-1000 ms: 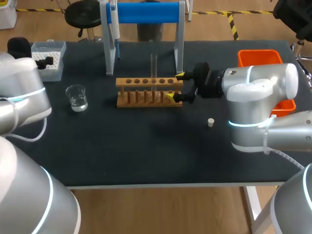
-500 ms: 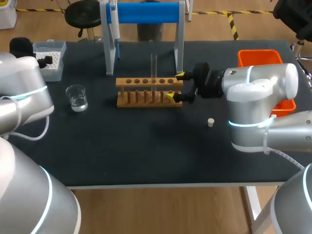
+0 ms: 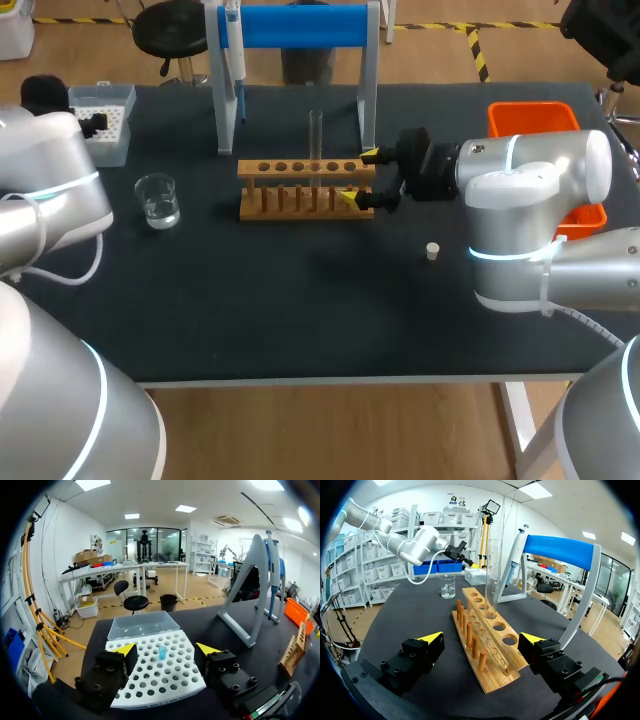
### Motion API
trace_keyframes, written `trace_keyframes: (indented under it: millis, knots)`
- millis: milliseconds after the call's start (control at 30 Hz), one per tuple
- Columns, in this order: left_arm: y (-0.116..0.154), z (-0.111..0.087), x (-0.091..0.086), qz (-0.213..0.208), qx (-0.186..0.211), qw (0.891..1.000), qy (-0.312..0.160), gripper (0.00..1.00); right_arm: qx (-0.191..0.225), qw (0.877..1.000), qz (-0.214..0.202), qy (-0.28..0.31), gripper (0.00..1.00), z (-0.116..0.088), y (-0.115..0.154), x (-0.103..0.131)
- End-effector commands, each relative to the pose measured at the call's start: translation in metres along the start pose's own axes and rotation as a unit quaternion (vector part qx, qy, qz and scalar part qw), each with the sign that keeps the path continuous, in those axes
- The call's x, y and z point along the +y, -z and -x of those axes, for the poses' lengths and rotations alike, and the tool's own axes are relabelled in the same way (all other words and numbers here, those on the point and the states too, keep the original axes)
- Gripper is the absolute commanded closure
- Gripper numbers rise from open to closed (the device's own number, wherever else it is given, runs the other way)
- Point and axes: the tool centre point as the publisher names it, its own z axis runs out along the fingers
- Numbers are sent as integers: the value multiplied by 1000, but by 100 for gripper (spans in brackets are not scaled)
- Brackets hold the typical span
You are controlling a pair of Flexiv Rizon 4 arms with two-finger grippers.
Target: Invert the test tube, pick up the pipette, mount the tip to pipette, aspirate from beaker and dispense into the tube, eject the tip, return the pipette, and cap with the stopper.
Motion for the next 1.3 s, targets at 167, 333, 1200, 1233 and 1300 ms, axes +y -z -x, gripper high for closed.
trace_keyframes:
  millis: [167, 333, 1200, 1233, 1300]
  knots:
    - [-8, 2, -2, 4, 2, 1000, -1, 33, -2, 1000, 1, 0, 0, -1, 0, -1]
    - [-11, 3, -2, 5, 2, 1000, -1, 33, -2, 1000, 1, 0, 0, -1, 0, -1]
    - [-16, 6, 0, 8, 6, 1000, 2, 47, -2, 1000, 1, 0, 0, -1, 0, -1]
    - [-17, 6, 0, 8, 6, 1000, 2, 48, -2, 1000, 1, 0, 0, -1, 0, -1]
    - [-17, 7, 0, 8, 7, 1000, 3, 49, -2, 1000, 1, 0, 0, -1, 0, -1]
